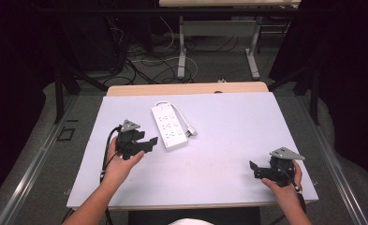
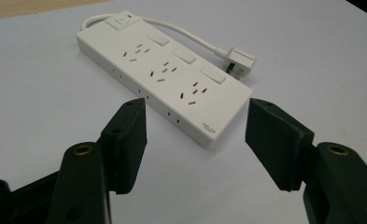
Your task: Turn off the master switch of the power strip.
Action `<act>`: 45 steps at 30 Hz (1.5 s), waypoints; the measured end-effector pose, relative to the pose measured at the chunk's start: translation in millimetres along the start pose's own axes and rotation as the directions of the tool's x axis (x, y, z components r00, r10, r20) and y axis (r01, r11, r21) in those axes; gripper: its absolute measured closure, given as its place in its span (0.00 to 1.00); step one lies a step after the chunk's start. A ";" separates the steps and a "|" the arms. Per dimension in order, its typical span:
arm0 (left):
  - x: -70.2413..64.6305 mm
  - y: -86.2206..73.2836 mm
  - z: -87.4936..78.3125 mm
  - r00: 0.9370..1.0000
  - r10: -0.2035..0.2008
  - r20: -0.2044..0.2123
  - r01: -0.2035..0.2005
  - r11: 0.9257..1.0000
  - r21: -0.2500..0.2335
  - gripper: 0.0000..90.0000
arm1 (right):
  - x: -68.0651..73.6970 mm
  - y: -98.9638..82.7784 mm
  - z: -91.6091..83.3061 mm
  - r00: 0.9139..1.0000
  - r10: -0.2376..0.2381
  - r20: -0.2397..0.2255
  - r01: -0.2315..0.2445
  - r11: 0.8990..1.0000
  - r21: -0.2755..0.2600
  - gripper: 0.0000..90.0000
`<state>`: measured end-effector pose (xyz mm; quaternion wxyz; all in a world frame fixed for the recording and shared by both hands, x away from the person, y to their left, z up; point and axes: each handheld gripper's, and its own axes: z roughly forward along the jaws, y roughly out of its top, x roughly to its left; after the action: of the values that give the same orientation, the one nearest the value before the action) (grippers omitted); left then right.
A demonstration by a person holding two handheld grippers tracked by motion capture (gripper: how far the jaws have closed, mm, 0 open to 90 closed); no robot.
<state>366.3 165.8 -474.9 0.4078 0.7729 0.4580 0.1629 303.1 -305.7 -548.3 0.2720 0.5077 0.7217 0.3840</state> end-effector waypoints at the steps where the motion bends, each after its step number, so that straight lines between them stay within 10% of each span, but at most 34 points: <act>1: -0.6 2.1 0.6 1.000 0.000 0.003 0.000 1.000 0.004 0.46 | -0.5 0.0 0.1 1.000 -0.005 0.000 0.005 1.000 0.000 0.05; 45: -4.3 57.2 40.3 0.998 -0.070 -0.006 0.070 0.997 0.042 0.78 | 1.5 0.3 1.5 1.000 -0.015 -0.022 0.016 1.000 0.007 0.05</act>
<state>422.1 128.7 -454.6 0.3956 0.7646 0.4891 0.1404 304.0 -303.7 -548.9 0.2653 0.4988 0.7298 0.3849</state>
